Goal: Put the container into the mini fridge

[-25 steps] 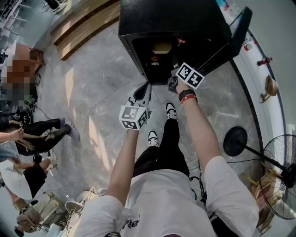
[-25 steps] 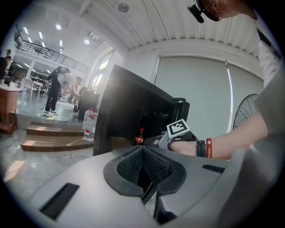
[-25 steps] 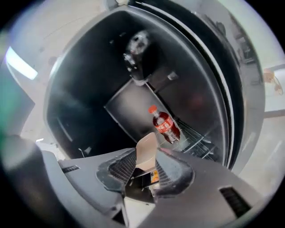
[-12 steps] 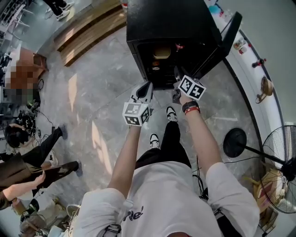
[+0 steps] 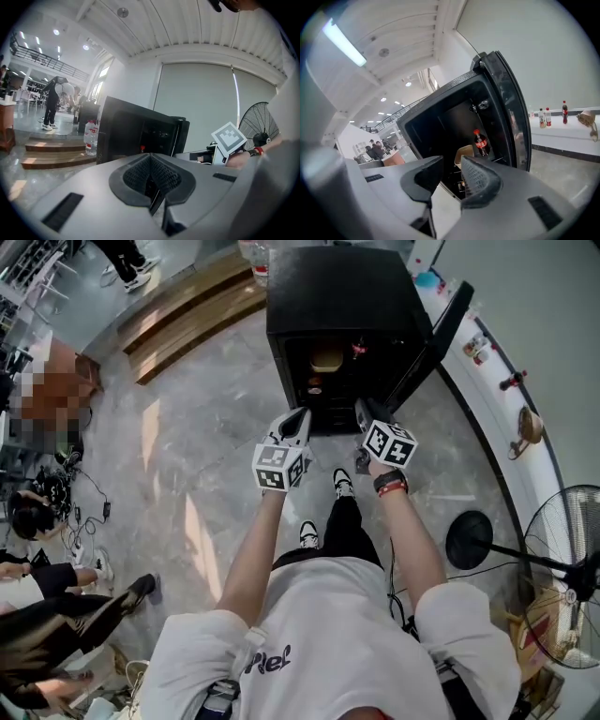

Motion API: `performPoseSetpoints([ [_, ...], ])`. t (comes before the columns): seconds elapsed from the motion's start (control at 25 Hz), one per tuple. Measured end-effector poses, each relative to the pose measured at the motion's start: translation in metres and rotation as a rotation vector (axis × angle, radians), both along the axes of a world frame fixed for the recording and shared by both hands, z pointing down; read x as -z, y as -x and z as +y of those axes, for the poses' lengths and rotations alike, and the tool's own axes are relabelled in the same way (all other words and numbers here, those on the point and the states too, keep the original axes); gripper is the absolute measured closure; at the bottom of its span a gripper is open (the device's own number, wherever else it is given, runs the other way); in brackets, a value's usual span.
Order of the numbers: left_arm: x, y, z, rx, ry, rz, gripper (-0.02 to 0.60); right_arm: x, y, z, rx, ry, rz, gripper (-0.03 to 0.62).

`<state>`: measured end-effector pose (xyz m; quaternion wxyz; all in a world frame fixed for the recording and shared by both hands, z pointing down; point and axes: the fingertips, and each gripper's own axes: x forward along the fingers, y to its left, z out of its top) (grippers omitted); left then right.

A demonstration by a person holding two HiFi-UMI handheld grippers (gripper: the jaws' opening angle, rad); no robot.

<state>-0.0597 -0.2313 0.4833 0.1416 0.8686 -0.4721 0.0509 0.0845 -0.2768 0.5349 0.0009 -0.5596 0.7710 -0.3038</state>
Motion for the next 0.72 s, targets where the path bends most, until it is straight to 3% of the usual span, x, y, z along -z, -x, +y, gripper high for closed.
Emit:
performPoseSetpoints([
  [0.36,0.031,-0.003,0.019,-0.006,-0.015,-0.025,0.561,0.052,0.003,0.046,0.073,-0.080,0.058,0.462],
  [0.72,0.066,0.011,0.038,0.006,-0.039,-0.031,0.561,0.105,0.003,0.083,0.059,-0.150,0.131,0.493],
])
